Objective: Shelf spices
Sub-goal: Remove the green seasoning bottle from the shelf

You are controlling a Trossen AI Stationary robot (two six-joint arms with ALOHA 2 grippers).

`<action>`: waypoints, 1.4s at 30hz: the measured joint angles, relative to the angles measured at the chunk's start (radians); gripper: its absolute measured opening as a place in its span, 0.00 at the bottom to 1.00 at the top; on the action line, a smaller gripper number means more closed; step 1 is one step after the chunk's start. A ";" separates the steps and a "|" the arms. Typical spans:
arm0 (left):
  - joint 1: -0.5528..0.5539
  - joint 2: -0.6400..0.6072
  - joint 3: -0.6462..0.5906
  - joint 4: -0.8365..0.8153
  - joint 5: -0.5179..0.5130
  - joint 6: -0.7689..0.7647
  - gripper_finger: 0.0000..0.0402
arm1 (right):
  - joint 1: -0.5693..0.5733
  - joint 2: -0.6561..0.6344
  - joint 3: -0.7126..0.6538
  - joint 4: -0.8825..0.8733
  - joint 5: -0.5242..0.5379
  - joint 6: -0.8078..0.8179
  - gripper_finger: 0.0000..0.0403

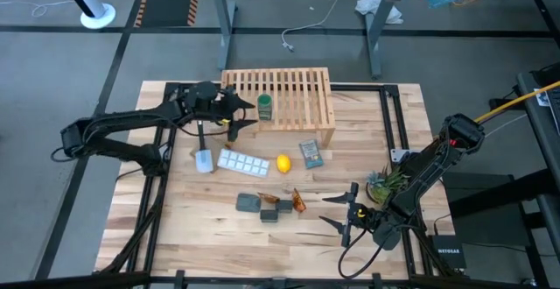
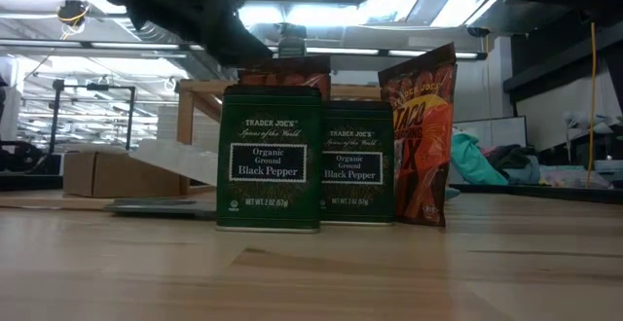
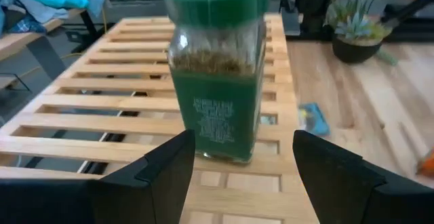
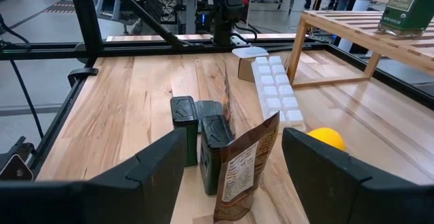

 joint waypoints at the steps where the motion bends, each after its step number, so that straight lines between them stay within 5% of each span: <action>1: 0.003 0.010 0.000 -0.001 0.000 0.017 0.60 | 0.000 0.000 0.000 0.000 0.000 0.000 0.62; 8: 0.058 0.023 0.000 0.031 0.007 0.037 0.60 | 0.000 0.000 0.000 0.008 0.004 0.000 0.62; 16: 0.089 0.023 0.000 0.041 0.166 0.047 0.60 | 0.000 0.000 0.000 0.008 0.018 0.000 0.62; 26: 0.088 0.023 0.000 0.040 0.172 0.059 0.60 | 0.000 0.000 0.000 0.006 0.000 0.001 0.62; 42: 0.087 0.023 0.000 0.040 0.171 0.012 0.60 | 0.000 0.000 0.000 0.004 -0.412 0.001 0.62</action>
